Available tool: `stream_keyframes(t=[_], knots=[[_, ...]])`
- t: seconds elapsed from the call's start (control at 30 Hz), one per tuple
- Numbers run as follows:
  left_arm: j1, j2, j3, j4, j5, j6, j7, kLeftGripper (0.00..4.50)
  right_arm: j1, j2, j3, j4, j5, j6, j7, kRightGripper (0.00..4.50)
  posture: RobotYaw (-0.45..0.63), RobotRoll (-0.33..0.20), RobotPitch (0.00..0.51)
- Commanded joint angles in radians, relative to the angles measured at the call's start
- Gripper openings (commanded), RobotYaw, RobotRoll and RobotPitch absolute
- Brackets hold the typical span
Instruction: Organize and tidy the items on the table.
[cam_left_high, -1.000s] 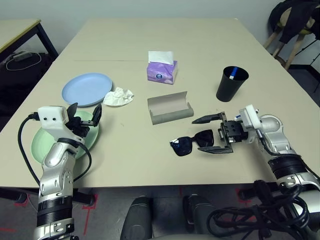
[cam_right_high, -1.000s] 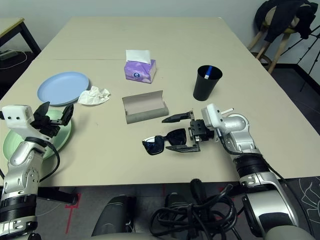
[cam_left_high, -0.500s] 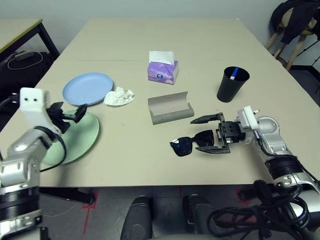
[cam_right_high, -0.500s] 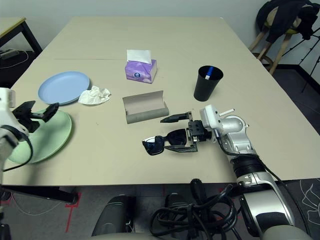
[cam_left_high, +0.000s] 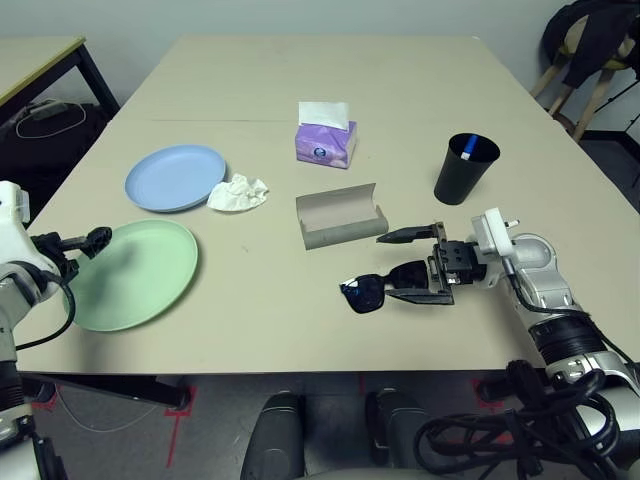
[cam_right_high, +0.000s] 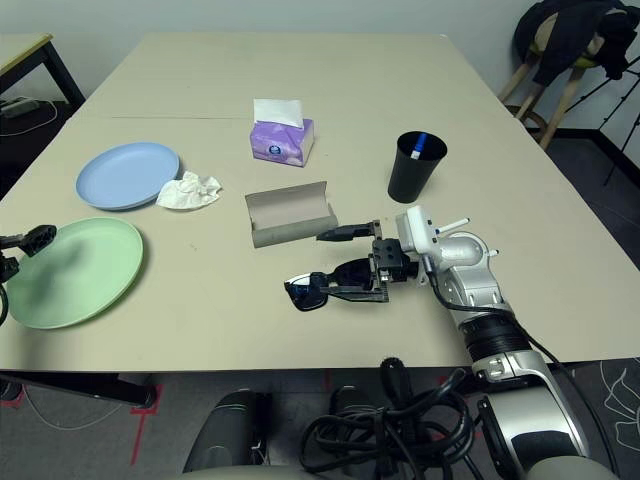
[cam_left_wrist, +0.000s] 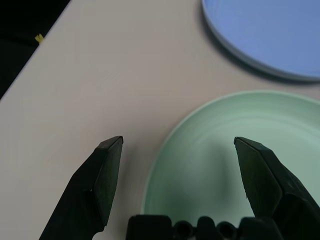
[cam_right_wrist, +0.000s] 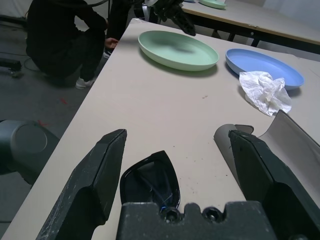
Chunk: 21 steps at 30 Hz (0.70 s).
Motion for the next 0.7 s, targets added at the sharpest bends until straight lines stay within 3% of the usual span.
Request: stream_keyframes(t=[0.03, 0.4, 0.5, 0.7], knots=[[0.012, 0.030, -0.014, 0.038, 0.011, 0.027, -0.036, 4.50, 0.015, -0.007, -0.002, -0.020, -0.001, 0.010, -0.009, 4.47, 0.15, 0.000, 0.089], [0.058, 0.077, -0.091, 0.120, 0.071, 0.005, -0.124, 4.50, 0.020, -0.007, -0.003, -0.039, 0.001, 0.022, -0.029, 4.47, 0.14, 0.000, 0.089], [0.062, 0.091, -0.114, 0.130, 0.084, -0.003, -0.150, 3.54, 0.018, -0.007, -0.005, -0.036, 0.002, 0.022, -0.030, 4.50, 0.14, 0.000, 0.088], [0.034, 0.100, -0.118, 0.150, 0.095, -0.008, -0.169, 1.19, 0.011, -0.007, -0.005, -0.031, -0.001, 0.020, -0.032, 4.50, 0.14, 0.000, 0.084]])
